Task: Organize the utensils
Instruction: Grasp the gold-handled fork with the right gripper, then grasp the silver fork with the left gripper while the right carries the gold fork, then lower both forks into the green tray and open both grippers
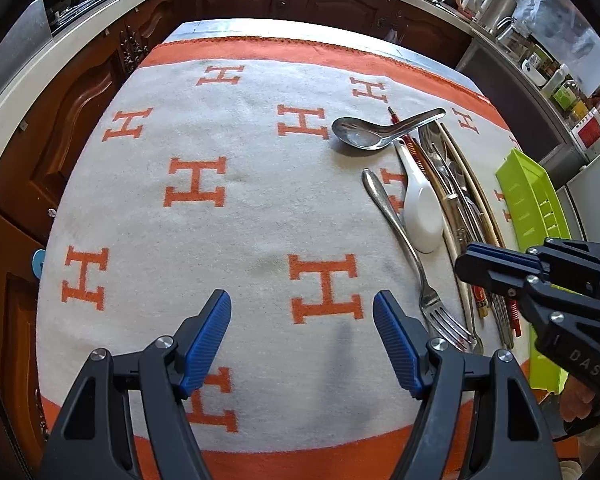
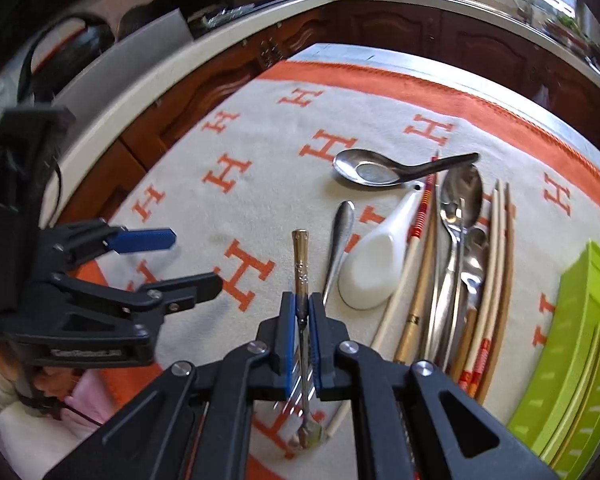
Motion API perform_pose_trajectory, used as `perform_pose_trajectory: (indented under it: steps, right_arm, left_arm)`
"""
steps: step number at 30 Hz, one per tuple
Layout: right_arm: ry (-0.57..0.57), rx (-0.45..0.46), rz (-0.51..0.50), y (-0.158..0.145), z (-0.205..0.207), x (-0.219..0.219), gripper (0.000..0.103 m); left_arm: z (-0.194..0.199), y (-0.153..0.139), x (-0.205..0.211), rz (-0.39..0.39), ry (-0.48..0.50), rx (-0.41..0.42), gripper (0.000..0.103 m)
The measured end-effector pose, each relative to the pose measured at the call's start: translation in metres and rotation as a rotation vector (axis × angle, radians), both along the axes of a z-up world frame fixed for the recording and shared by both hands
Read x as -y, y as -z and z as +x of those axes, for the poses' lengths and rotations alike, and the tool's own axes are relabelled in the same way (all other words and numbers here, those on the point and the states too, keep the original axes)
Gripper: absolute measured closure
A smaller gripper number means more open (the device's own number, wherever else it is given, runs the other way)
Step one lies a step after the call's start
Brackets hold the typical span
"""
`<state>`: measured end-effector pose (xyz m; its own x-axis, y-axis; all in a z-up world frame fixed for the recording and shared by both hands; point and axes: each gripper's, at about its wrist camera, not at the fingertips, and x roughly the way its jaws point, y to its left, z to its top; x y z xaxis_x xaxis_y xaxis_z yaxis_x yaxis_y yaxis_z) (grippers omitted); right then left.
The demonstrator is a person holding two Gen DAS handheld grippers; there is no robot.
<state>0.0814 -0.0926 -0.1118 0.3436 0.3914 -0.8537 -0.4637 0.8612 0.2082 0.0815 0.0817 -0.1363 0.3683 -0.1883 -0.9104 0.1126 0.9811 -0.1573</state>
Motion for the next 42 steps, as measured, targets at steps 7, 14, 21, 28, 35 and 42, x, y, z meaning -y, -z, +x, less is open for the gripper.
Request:
perform_pose_trajectory:
  steps: [7, 14, 21, 28, 35, 42]
  right_arm:
    - [0.115, 0.046, 0.131, -0.031, -0.019, 0.045, 0.097]
    - [0.21, 0.112, 0.204, -0.057, -0.042, 0.087, 0.097]
    - [0.333, 0.157, 0.232, -0.073, -0.061, 0.139, 0.097]
    - [0.444, 0.165, 0.234, -0.078, -0.078, 0.185, 0.097]
    - [0.513, 0.114, 0.166, -0.067, -0.079, 0.21, 0.097]
    - [0.554, 0.074, 0.037, -0.038, -0.054, 0.205, 0.095]
  left_arm:
    - [0.0, -0.001, 0.023, 0.004, 0.042, -0.017, 0.033]
    - [0.014, 0.006, 0.039, -0.051, 0.047, -0.082, 0.041]
    - [0.031, 0.02, 0.07, -0.053, 0.063, -0.143, 0.061]
    - [0.044, 0.021, 0.097, 0.038, 0.059, -0.132, 0.079]
    - [0.047, 0.021, 0.105, 0.1, 0.048, -0.089, 0.099]
    - [0.033, 0.016, 0.088, 0.067, 0.052, -0.075, 0.101]
